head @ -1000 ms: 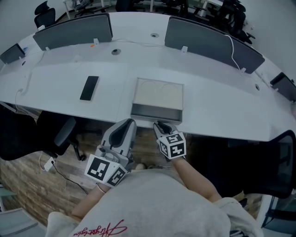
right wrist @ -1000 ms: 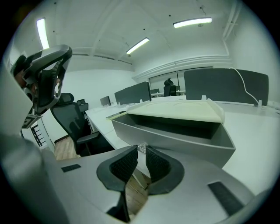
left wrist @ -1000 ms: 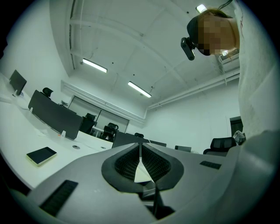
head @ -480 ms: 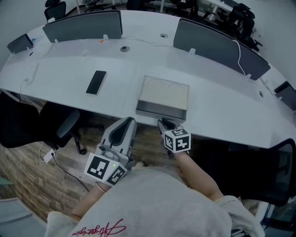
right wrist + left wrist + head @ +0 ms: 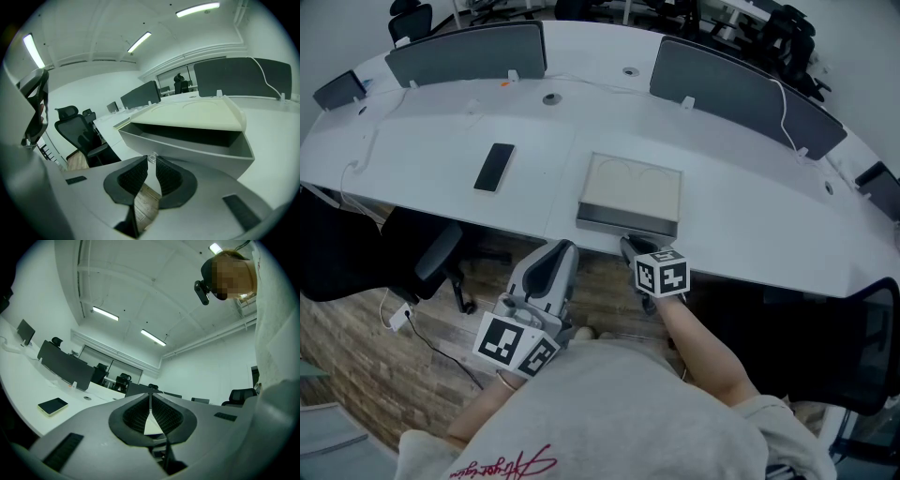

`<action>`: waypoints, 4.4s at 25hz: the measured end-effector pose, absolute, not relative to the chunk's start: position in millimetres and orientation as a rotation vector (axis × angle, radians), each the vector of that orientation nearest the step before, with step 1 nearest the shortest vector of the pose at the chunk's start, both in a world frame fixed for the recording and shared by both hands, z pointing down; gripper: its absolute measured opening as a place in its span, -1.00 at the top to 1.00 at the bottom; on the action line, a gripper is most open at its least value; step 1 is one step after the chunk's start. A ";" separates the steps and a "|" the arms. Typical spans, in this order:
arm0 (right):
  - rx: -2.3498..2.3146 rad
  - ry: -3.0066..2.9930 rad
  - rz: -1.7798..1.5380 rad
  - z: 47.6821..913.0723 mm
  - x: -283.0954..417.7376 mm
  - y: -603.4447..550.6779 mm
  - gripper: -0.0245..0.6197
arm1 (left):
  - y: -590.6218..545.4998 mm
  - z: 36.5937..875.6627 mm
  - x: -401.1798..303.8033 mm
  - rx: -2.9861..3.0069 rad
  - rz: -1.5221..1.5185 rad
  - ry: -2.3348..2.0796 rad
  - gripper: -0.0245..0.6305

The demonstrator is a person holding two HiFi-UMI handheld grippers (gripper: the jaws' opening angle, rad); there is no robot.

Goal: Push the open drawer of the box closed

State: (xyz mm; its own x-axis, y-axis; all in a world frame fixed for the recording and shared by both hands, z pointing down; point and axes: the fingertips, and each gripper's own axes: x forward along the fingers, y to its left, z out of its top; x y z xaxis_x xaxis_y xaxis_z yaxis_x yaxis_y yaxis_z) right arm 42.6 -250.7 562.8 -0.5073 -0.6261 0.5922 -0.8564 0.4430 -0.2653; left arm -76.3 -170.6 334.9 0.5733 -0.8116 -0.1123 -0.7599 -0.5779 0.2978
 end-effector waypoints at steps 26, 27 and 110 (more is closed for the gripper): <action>1.251 -2.291 0.862 564.7 47.0 -271.1 0.72 | -168.7 332.3 -72.5 2.608 -0.338 -1.328 0.83; 1.251 -2.292 0.866 564.7 47.2 -271.3 0.72 | -168.7 332.1 -71.9 2.608 -0.338 -1.327 0.83; 1.475 -2.823 -0.259 313.0 49.5 -157.0 0.86 | -166.8 327.5 6.5 2.784 -0.275 -1.042 0.83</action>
